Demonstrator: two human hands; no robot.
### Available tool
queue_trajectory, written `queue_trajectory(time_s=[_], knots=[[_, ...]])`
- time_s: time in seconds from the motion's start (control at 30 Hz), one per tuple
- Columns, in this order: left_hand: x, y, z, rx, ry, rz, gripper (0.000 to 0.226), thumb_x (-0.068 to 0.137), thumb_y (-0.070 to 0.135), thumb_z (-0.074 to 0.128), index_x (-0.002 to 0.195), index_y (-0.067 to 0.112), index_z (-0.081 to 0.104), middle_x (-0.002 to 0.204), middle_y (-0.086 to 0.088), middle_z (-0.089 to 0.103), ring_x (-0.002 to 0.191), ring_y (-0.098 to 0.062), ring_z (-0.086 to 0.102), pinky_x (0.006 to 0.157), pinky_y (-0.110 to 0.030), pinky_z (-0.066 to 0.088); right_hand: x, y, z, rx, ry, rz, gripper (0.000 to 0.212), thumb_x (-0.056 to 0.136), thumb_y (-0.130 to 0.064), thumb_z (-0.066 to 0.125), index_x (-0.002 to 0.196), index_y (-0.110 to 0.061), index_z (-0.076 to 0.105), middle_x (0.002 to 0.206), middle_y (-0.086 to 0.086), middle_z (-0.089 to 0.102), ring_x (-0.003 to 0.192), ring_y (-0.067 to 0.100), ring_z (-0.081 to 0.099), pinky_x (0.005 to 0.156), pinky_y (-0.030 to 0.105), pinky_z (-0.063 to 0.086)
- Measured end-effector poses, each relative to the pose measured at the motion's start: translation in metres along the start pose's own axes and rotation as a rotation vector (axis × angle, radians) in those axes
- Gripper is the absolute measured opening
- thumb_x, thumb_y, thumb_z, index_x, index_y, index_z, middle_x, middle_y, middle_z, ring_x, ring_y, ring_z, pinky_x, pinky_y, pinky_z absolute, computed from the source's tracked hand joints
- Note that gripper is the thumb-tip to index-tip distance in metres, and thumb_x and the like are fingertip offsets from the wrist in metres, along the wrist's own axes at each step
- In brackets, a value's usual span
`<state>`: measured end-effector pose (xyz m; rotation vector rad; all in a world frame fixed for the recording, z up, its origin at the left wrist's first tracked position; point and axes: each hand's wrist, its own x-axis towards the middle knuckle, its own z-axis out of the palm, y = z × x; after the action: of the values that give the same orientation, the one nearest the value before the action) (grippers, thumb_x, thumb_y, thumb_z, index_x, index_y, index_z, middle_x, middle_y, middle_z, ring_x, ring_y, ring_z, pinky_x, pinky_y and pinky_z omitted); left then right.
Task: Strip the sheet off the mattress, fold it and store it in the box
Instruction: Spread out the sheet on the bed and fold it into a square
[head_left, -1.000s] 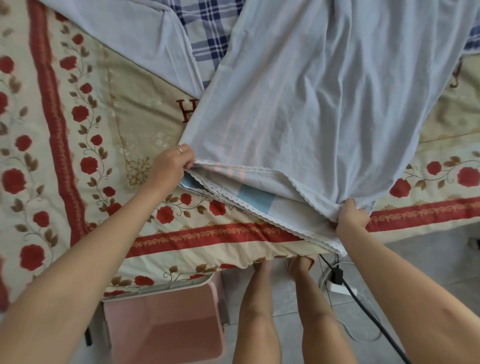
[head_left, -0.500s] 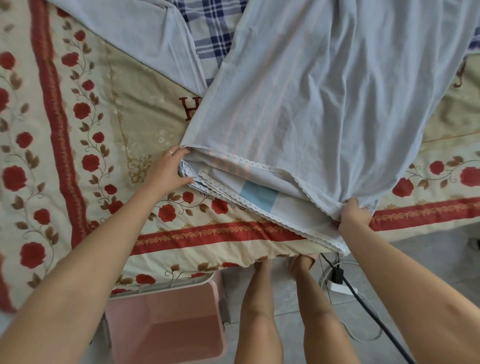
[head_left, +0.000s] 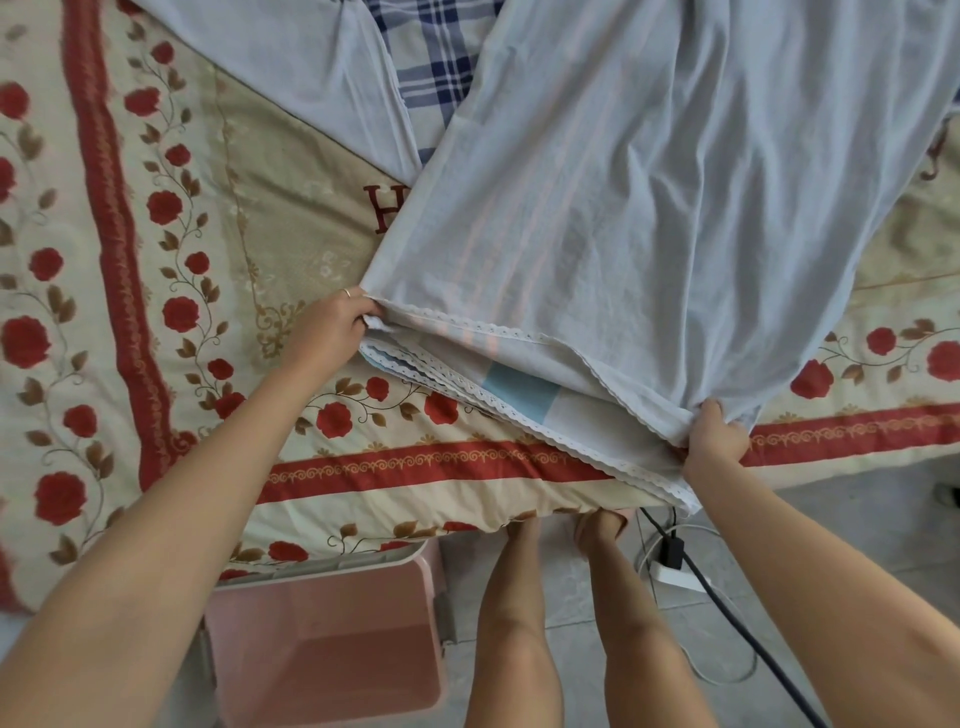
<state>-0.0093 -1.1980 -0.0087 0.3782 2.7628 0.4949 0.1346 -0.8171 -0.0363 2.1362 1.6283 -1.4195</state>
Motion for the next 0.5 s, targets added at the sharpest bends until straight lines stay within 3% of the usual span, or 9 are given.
queue_trajectory(time_s=[0.07, 0.2, 0.37, 0.5], knots=[[0.0, 0.001, -0.008, 0.015, 0.074, 0.046, 0.025, 0.08, -0.011, 0.052, 0.093, 0.0, 0.07, 0.093, -0.011, 0.065, 0.075, -0.03, 0.06, 0.061, -0.039, 0.05, -0.005, 0.0, 0.001, 0.05, 0.022, -0.03, 0.045, 0.097, -0.024, 0.042, 0.139, -0.009, 0.043, 0.104, 0.002, 0.051, 0.094, 0.021, 0.051, 0.083, 0.029, 0.044], [0.003, 0.005, -0.023, 0.035, 0.095, 0.107, 0.012, 0.076, -0.006, 0.065, 0.087, -0.001, 0.066, 0.09, -0.011, 0.061, 0.069, -0.026, 0.054, 0.054, -0.03, 0.04, -0.013, 0.002, 0.004, 0.1, 0.122, -0.042, 0.041, 0.097, -0.027, 0.041, 0.132, -0.009, 0.052, 0.11, 0.005, 0.059, 0.1, 0.024, 0.056, 0.084, 0.028, 0.043], [0.0, 0.003, -0.035, 0.114, 0.141, 0.22, 0.014, 0.074, 0.001, 0.07, 0.072, 0.003, 0.056, 0.076, -0.008, 0.056, 0.055, -0.022, 0.046, 0.046, -0.025, 0.032, -0.012, -0.003, 0.001, 0.092, 0.136, 0.001, 0.039, 0.093, -0.027, 0.048, 0.126, -0.008, 0.055, 0.099, 0.0, 0.059, 0.089, 0.021, 0.056, 0.079, 0.028, 0.045], [-0.002, 0.015, -0.042, 0.036, 0.266, 0.231, 0.017, 0.074, -0.009, 0.065, 0.073, 0.003, 0.054, 0.078, -0.001, 0.054, 0.057, -0.02, 0.045, 0.045, -0.028, 0.034, -0.013, -0.004, -0.005, 0.084, 0.126, 0.005, 0.028, 0.091, -0.028, 0.051, 0.108, -0.007, 0.06, 0.085, -0.003, 0.058, 0.088, 0.022, 0.056, 0.078, 0.029, 0.045]])
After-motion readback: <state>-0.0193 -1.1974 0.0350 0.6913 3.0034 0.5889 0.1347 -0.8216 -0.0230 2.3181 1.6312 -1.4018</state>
